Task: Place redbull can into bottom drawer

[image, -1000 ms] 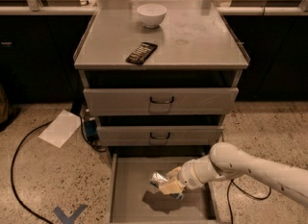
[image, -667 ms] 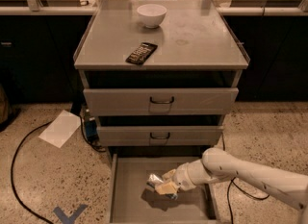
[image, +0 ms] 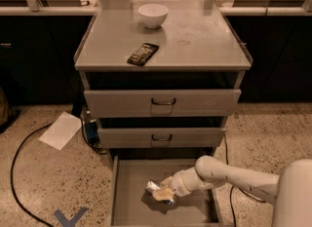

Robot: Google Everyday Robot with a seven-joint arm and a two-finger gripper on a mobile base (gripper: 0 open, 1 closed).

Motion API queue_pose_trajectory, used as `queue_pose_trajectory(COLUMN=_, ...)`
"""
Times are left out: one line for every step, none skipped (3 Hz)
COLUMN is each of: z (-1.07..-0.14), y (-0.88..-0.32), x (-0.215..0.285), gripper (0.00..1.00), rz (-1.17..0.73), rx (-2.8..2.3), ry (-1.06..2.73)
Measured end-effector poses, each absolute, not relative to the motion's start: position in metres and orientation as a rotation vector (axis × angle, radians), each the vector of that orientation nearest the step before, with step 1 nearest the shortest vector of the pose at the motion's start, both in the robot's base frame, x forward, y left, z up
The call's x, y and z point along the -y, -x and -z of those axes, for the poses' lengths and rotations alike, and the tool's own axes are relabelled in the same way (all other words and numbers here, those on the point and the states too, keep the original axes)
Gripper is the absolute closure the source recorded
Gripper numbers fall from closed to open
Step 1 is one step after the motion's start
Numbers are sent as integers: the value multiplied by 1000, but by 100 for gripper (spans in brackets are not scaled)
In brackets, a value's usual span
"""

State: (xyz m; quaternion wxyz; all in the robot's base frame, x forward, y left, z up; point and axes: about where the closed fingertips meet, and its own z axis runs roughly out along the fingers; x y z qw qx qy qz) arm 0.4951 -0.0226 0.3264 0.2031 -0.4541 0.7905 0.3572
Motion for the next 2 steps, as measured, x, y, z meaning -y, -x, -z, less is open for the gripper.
queue_pose_trajectory(z=-278, y=-487, x=4, gripper=100, rz=-978, rx=-2219, ry=1207)
queue_pose_trajectory(z=-236, y=-503, x=-13, gripper=100, rz=-931, rx=-2233, ry=1142)
